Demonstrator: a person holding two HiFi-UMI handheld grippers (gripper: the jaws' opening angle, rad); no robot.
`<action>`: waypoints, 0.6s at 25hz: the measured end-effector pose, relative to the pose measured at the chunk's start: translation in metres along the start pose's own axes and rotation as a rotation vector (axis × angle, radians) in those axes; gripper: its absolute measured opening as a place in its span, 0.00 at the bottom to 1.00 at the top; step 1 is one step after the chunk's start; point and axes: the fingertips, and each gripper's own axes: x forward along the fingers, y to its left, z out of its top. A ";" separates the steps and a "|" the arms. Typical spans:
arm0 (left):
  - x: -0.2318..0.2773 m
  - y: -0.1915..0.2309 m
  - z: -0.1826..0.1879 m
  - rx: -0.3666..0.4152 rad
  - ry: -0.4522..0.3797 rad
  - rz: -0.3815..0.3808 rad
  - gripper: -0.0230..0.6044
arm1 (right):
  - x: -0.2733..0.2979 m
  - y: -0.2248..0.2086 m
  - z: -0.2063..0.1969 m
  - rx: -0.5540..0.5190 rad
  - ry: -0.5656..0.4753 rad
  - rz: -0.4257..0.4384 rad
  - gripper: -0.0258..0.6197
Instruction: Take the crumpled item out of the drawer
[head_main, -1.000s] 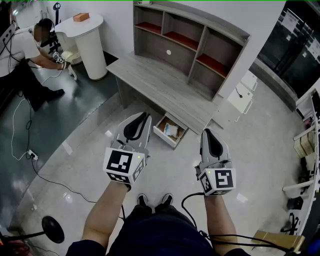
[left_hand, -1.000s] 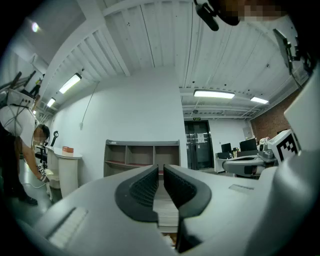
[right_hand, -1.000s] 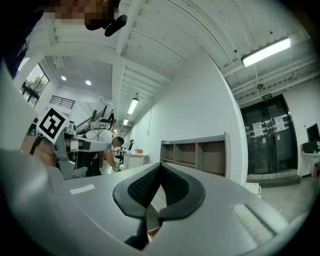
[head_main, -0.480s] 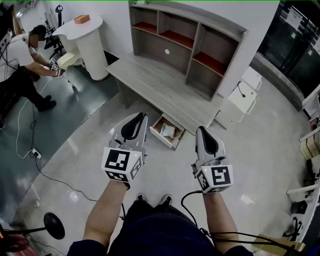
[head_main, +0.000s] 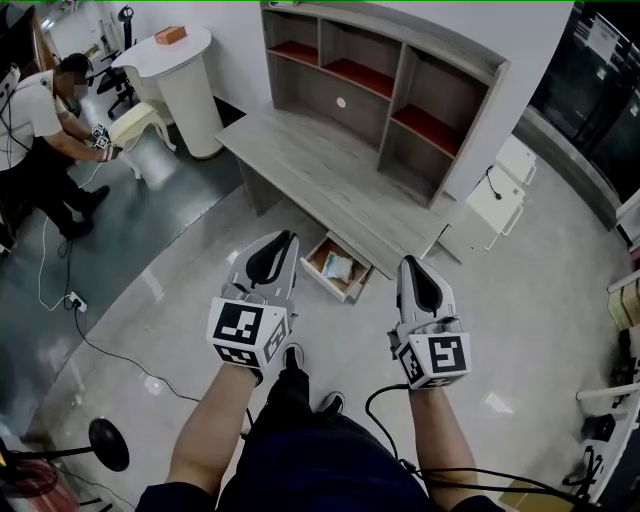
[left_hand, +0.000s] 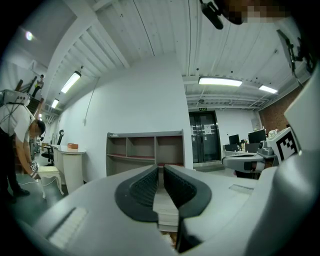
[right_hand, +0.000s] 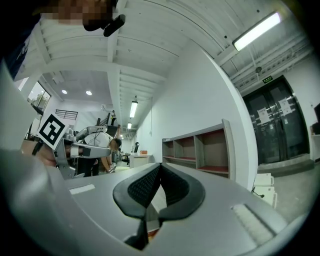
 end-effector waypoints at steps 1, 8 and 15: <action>0.005 0.002 -0.001 -0.002 0.003 -0.002 0.09 | 0.004 -0.002 -0.001 0.003 0.006 -0.003 0.05; 0.055 0.028 -0.023 -0.030 0.019 -0.036 0.09 | 0.049 -0.016 -0.019 -0.011 0.042 -0.026 0.05; 0.131 0.064 -0.048 -0.017 0.068 -0.134 0.09 | 0.120 -0.041 -0.028 -0.017 0.081 -0.109 0.05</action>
